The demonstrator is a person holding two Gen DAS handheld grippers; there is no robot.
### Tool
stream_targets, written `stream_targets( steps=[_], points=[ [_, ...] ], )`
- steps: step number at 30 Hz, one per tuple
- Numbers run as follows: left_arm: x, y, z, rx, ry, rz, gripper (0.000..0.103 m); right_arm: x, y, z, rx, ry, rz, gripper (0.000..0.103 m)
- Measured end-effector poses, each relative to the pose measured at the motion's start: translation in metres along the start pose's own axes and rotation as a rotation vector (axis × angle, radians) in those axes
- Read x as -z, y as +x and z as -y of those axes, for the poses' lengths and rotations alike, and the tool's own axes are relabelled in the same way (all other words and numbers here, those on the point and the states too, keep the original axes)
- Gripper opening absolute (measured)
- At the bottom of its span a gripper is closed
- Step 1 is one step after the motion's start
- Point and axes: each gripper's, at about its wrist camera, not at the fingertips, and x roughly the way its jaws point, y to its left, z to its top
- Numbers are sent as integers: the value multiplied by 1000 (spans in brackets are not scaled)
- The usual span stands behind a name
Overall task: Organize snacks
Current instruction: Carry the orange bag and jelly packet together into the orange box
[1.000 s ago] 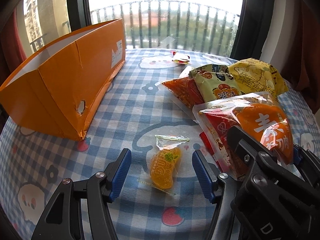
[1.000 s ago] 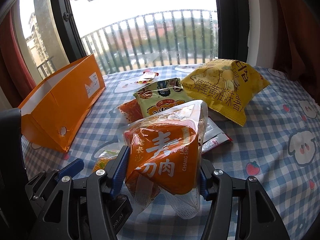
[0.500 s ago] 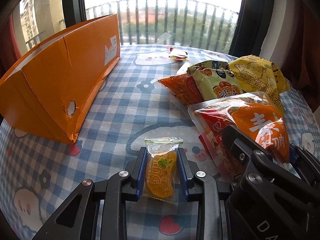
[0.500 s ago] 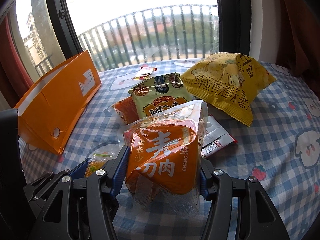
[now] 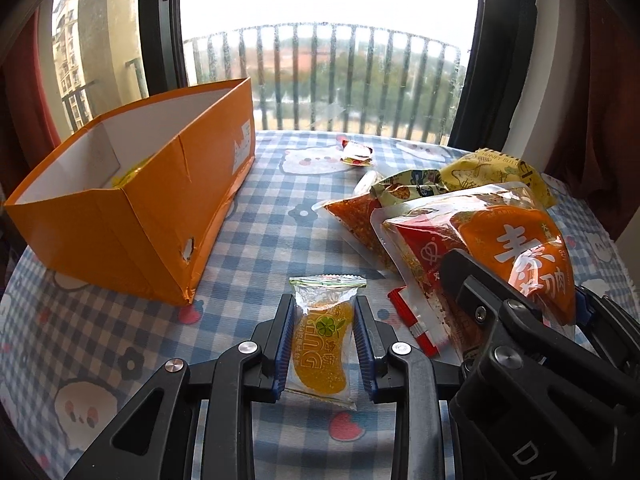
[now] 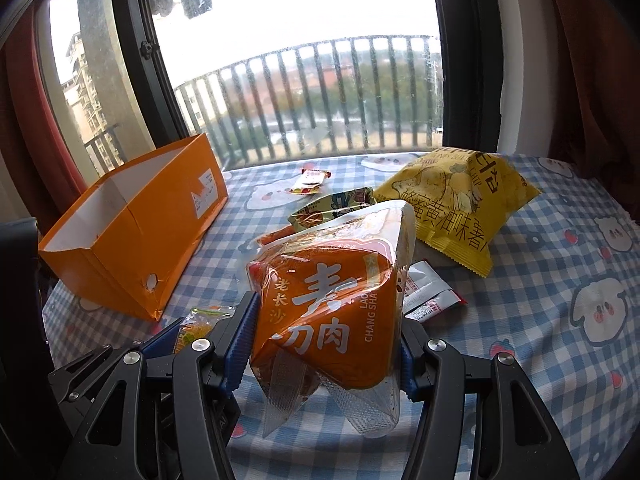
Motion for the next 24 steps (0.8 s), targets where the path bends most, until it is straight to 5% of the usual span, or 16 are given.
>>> stream_targets(
  steps=[24],
  points=[
    [-38, -69, -50, -58, 5, 196, 27, -42, -47, -56, -94, -76, 180, 63]
  ],
)
